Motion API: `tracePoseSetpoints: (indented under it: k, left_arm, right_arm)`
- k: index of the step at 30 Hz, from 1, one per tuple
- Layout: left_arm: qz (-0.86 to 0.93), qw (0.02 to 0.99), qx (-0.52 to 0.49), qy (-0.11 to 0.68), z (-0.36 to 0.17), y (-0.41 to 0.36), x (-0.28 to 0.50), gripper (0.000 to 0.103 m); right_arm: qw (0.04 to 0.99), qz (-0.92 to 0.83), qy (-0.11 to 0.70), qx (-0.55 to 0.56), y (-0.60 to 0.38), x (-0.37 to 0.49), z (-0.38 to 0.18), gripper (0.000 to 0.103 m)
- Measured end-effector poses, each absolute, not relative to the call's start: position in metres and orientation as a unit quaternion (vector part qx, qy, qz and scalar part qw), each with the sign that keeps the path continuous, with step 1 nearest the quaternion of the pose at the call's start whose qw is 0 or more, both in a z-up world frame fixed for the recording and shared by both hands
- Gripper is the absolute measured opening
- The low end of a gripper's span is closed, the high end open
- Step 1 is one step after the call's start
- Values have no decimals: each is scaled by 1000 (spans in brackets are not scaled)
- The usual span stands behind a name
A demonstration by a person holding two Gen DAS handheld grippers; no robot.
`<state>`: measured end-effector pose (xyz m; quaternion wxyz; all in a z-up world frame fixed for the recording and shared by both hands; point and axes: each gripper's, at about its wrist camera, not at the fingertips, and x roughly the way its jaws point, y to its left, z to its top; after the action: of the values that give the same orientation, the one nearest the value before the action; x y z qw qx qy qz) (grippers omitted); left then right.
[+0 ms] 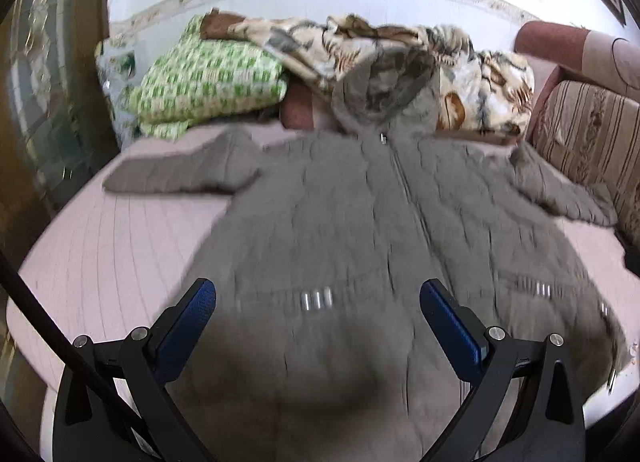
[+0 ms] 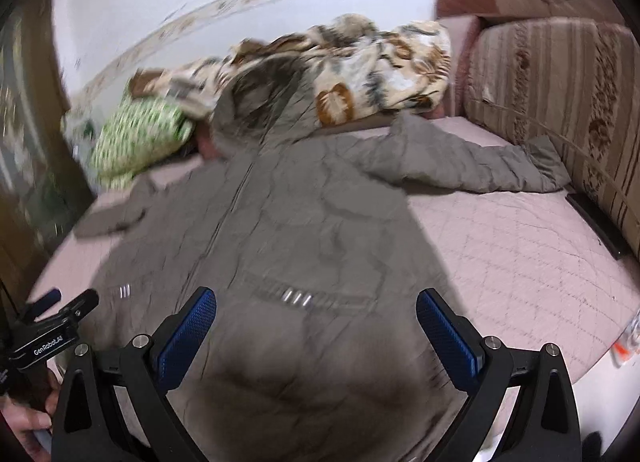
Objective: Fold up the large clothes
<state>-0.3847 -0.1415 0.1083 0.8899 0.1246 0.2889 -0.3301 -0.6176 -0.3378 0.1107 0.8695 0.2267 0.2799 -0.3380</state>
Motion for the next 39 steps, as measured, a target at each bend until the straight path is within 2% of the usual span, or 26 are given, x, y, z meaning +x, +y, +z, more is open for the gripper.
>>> tracePoseSetpoints:
  k: [6,12,14,15,16,22,27,31,39]
  left_arm:
    - [-324,901,120,261,149,-189,-340,102]
    - [-333,899,125,255,124,-219,-337,102]
    - [-337,893,145,261,116,-228,-339,102]
    - [-343,889,149,262,113,-231,-339,102]
    - [-348,888,149,261,112,-232,-340,102]
    - [-364,881,160,257,106,-241,-343,102]
    - [-368,872,160,280,96,-246,-335,102]
    - [-367,871,157,286,93,-245,-330,102]
    - [-372,866,158,294,89,-248,-328,102]
  right_arm:
    - [835,-404,241,285,-429,-658,137,102]
    - [794,-435,164,392,-524,-707,127,101]
    - [773,-450,143,423,-550,-720,118,92]
    - [759,-455,137,445,-569,-726,111,80]
    - [751,-457,131,457,-583,-732,106,72]
    - [694,-492,84,519,-651,-755,80,66]
    - [667,-517,90,529,-687,-748,60,58]
    - [643,-548,111,523,-707,-745,44,57]
    - [625,-568,101,526,-737,-754,10,57]
